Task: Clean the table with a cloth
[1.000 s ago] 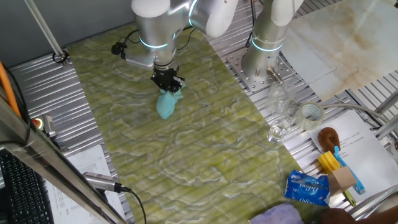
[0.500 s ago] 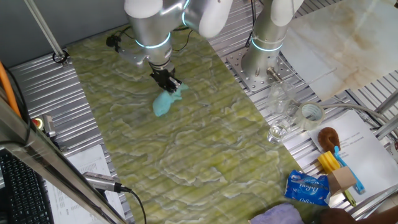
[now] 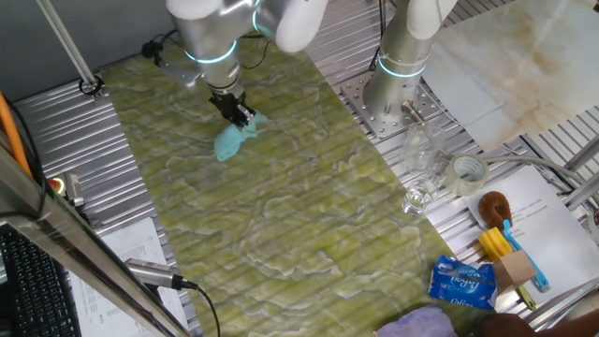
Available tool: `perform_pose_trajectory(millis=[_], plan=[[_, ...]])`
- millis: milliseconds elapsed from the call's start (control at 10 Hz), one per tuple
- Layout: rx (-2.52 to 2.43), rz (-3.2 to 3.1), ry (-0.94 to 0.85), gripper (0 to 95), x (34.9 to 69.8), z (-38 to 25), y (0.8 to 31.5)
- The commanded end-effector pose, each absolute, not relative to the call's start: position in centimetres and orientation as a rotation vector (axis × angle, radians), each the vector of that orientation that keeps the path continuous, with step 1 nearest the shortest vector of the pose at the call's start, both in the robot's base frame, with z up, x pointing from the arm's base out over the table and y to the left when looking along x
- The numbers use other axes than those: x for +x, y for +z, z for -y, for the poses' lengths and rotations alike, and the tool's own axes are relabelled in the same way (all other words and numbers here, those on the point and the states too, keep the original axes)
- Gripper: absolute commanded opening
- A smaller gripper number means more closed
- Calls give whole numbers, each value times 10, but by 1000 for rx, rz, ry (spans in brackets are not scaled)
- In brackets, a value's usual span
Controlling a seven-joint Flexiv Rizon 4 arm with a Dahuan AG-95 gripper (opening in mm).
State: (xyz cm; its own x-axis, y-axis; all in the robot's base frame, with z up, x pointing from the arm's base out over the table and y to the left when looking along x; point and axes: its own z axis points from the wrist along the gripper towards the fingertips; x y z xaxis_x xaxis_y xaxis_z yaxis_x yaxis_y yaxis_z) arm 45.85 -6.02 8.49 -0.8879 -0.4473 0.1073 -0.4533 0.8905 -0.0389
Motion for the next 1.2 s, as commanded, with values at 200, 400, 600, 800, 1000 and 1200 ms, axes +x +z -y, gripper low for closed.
perform_pose_trajectory(millis=[200, 400, 600, 800, 1000, 1200], plan=[[904, 2946, 139, 0, 455, 68, 78], [905, 2963, 145, 0, 455, 68, 78], [910, 2970, 147, 0, 455, 69, 78], [913, 2982, 135, 190, 455, 69, 79], [914, 3002, 95, 570, 455, 70, 80], [893, 3016, 90, 570, 455, 70, 81]])
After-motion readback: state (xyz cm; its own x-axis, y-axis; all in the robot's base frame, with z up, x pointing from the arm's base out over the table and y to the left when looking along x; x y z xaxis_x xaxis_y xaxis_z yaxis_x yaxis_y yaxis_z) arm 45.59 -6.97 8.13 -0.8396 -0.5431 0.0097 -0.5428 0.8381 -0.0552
